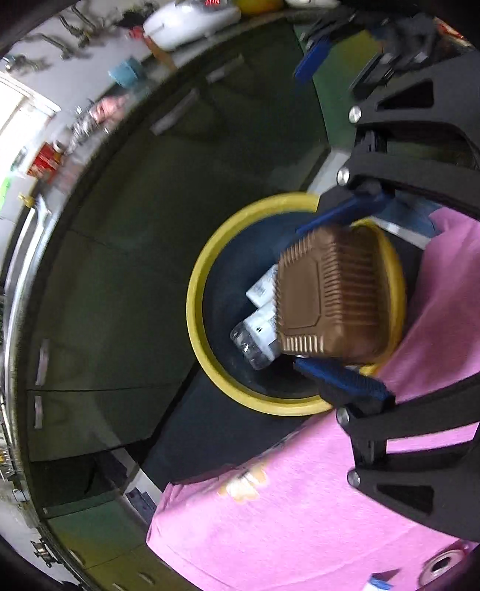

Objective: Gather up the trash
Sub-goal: 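Carry the brown tray over the bin and open the left gripper, then grasp the white snack packet with the right gripper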

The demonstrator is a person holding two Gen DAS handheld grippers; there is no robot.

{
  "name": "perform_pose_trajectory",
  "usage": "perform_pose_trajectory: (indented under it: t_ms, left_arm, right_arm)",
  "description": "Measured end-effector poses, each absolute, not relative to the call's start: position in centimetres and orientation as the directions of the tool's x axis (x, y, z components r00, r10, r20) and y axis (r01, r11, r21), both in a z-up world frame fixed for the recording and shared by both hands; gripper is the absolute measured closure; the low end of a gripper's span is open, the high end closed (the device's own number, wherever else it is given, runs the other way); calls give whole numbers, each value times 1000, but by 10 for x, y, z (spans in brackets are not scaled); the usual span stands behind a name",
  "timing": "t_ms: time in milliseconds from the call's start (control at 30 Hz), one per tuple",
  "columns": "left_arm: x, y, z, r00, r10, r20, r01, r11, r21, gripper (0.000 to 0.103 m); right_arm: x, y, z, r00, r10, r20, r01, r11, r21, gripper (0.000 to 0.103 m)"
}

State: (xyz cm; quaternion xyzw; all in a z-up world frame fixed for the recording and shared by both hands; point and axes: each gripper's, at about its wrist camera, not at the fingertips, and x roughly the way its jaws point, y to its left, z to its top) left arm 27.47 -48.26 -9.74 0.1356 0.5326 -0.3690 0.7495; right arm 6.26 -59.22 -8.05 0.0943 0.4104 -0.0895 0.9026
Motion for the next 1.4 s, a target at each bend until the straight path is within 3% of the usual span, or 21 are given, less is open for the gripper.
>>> perform_pose_trajectory:
  t_ms: [233, 467, 600, 767, 867, 1100, 1400]
  left_arm:
    - [273, -462, -64, 211, -458, -864, 706, 682, -190, 29]
    - [239, -372, 10, 308, -559, -770, 703, 679, -211, 22]
    - [214, -302, 39, 429, -549, -718, 662, 732, -165, 16]
    - [180, -207, 49, 576, -453, -680, 552, 830, -86, 13]
    - [161, -160, 43, 620, -389, -681, 476, 877, -67, 12]
    - [135, -78, 17, 638, -330, -696, 347, 930, -122, 12]
    - [111, -33, -1, 653, -302, -695, 297, 946, -132, 11]
  right_arm:
    - [63, -586, -82, 641, -80, -763, 237, 967, 98, 35]
    - [75, -564, -85, 642, -37, -766, 187, 976, 110, 35]
    - [85, -539, -82, 646, 3, -764, 123, 986, 109, 35]
    - [102, -486, -77, 639, 95, -763, -29, 995, 99, 35]
    - [115, -437, -76, 601, 236, -764, -206, 969, 137, 35]
    - [139, -312, -72, 329, 561, -760, -628, 731, 268, 35]
    - [169, -221, -92, 88, 536, -840, -808, 531, 254, 41]
